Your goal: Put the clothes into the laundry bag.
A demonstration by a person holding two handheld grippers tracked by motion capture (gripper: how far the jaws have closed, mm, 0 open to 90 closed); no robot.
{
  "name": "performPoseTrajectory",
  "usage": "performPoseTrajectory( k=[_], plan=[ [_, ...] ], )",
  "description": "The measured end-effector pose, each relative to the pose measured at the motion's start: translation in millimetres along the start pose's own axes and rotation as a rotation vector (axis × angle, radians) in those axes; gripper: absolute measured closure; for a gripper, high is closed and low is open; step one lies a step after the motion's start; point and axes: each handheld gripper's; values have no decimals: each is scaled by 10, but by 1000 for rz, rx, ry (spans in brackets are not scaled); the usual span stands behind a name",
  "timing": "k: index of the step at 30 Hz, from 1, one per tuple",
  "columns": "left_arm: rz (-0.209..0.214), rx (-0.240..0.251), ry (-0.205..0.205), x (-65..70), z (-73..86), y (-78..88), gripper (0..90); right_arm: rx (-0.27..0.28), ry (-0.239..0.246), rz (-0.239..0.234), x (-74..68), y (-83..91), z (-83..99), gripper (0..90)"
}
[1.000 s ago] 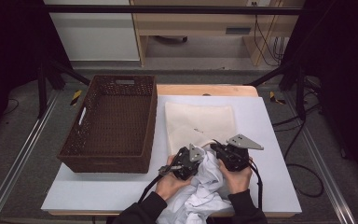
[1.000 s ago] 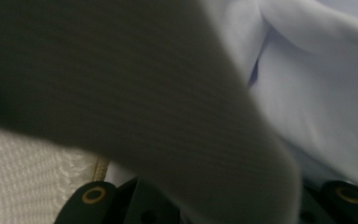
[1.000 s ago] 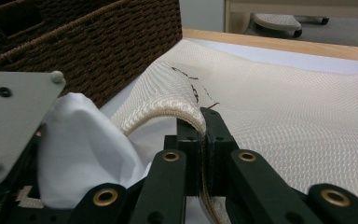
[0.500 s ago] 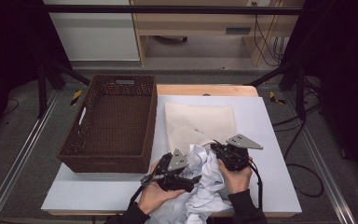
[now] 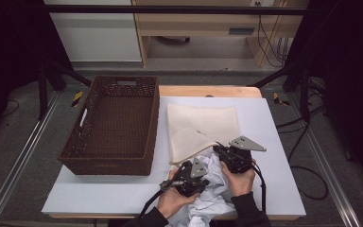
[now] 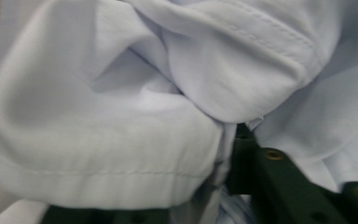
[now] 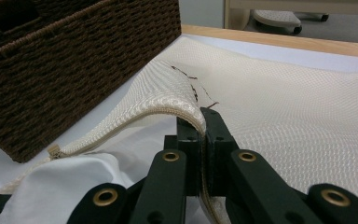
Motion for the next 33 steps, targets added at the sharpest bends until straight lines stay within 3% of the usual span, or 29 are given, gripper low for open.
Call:
performPoseTrajectory(
  k=[5, 9, 12, 15, 18, 21, 23, 28, 33],
  plan=[
    [-63, 38, 17, -90, -103, 13, 812, 4, 1, 3, -11, 9, -9, 876],
    [-101, 20, 3, -206, -162, -147, 802, 3, -6, 2, 10, 8, -1, 877],
    [-94, -2, 1, -274, -154, -274, 756, 4, -3, 3, 9, 18, -4, 876],
    [-111, 7, -17, -247, -137, -265, 719, 9, -4, -2, 0, 25, -7, 877],
    [-103, 15, -11, -210, -118, -180, 585, 0, -3, 3, 5, 11, 4, 876],
    [-59, 16, -12, -188, -84, -35, 412, -4, -4, 7, 20, 3, 10, 877],
    [-7, 37, 1, -179, -38, 88, 333, -4, -6, 8, 20, 8, 9, 877],
    [27, 68, -22, -106, 117, 371, 277, -4, -7, 7, 19, 14, 7, 877],
    [50, 12, -34, 2, 311, 381, 270, -5, -8, 6, 18, 15, 8, 877]
  ],
)
Point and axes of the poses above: each handheld gripper's, and its own axes: y roughly backward along the jaws, z roughly out of its underside, x roughly to its right, and after that the axes turned 13 degrees about -x, right-handed
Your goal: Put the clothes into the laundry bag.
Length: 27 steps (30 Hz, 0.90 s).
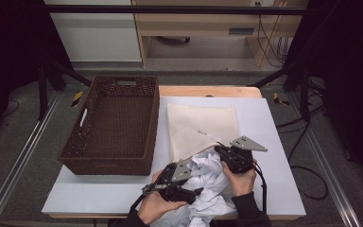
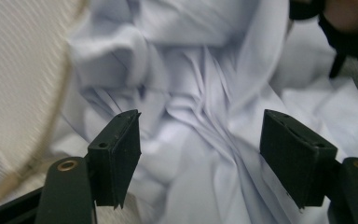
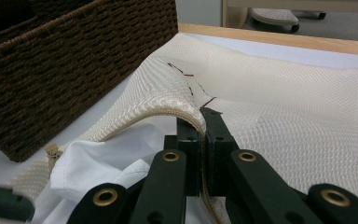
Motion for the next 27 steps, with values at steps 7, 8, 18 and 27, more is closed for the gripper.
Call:
performPoseTrajectory(
  k=[7, 8, 18, 27],
  plan=[
    [26, -73, 10, 60, 109, -210, 321, -1, 3, 0, -5, -6, 0, 876],
    [31, -102, 23, 60, 114, -262, 369, -1, 3, -1, -5, -5, 0, 876],
    [33, -123, 48, 85, 94, -254, 772, -4, 7, -2, -10, -14, 0, 876],
    [8, -15, 9, 50, -153, 48, 858, -1, 2, 0, 6, -7, -1, 876]
  ],
)
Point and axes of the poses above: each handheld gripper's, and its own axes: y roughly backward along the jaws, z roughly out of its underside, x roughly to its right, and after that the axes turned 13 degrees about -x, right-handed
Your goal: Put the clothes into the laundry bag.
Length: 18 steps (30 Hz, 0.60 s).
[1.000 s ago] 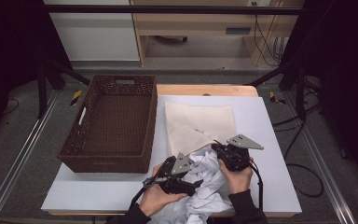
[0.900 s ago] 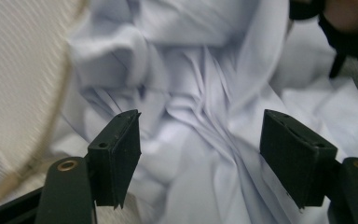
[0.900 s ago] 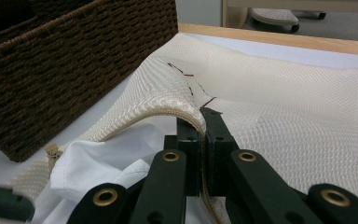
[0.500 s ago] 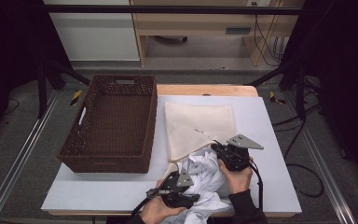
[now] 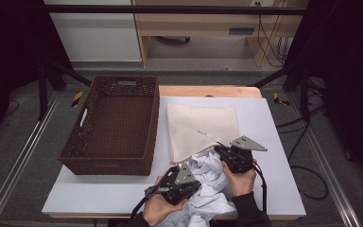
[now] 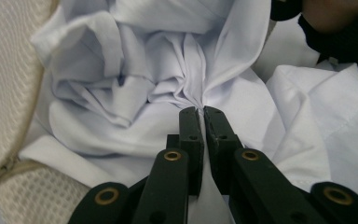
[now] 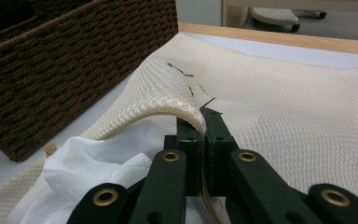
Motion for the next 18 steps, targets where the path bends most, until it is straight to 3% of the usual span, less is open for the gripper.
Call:
performPoseTrajectory(
  k=[4, 6, 9, 13, 18],
  plan=[
    [-10, 7, 12, -75, -104, -45, 860, 4, -3, -1, 6, 3, 1, 876],
    [-55, 11, 3, -110, -167, -47, 862, 6, -6, -3, 7, 8, 1, 876],
    [-79, 10, 11, -203, -286, -71, 862, 8, -3, -2, 4, 11, -3, 877],
    [-136, -13, 25, -353, -399, -278, 862, 8, -4, 0, 6, 16, -5, 876],
    [-171, 12, 56, -481, -332, -521, 858, 12, -5, -4, 5, 26, -8, 876]
  ],
)
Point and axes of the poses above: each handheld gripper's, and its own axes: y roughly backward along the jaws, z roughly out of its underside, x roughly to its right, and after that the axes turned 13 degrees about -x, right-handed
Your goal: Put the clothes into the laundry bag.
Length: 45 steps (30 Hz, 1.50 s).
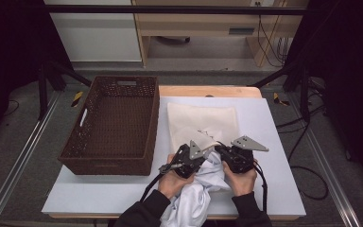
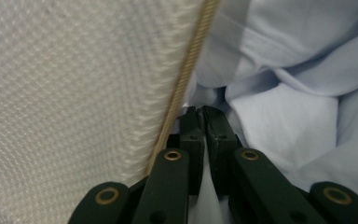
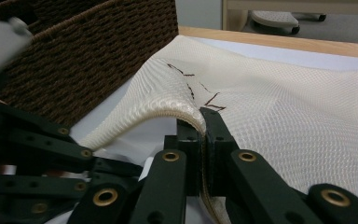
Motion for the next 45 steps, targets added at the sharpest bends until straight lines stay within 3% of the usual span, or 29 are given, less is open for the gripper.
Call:
performPoseTrajectory(
  k=[4, 7, 9, 13, 17, 20, 24, 27, 29, 31, 33, 36, 40, 45],
  plan=[
    [-3, 37, 2, -5, 87, -47, 826, -12, 5, -1, -15, -29, 3, 876],
    [2, 51, 10, 7, 101, 49, 715, -13, 4, 1, -10, -33, 7, 876],
    [18, 62, 16, 2, 108, 147, 610, -10, 2, 3, 1, -26, 9, 876],
    [91, 91, 24, 5, 154, 403, 454, -7, 0, 6, 8, -19, 11, 876],
    [94, 134, 1, 75, 249, 679, 367, -6, 1, 8, 2, -19, 9, 876],
    [105, 131, -13, 159, 334, 786, 336, -7, -1, 8, 1, -21, 9, 876],
    [97, 68, -30, 291, 450, 686, 307, -7, -2, 7, 2, -21, 9, 876],
    [129, 15, -11, 311, 515, 475, 317, -6, 0, 8, -5, -23, 9, 877],
    [128, -28, -7, 309, 538, 340, 355, -6, 0, 7, -4, -23, 7, 877],
    [155, -57, 2, 289, 543, 262, 486, -7, 1, 6, -5, -24, 7, 876],
    [173, -58, 14, 301, 531, 266, 661, -8, 1, 5, -5, -24, 5, 877],
    [153, -21, -14, 340, 499, 353, 813, -7, -2, 3, -2, -20, 5, 877],
    [133, 45, -15, 314, 368, 522, 836, -4, 4, 5, -5, -9, -2, 877],
    [82, 41, -9, 222, 124, 465, 838, -1, 9, 1, -20, 3, -10, 878]
  ],
)
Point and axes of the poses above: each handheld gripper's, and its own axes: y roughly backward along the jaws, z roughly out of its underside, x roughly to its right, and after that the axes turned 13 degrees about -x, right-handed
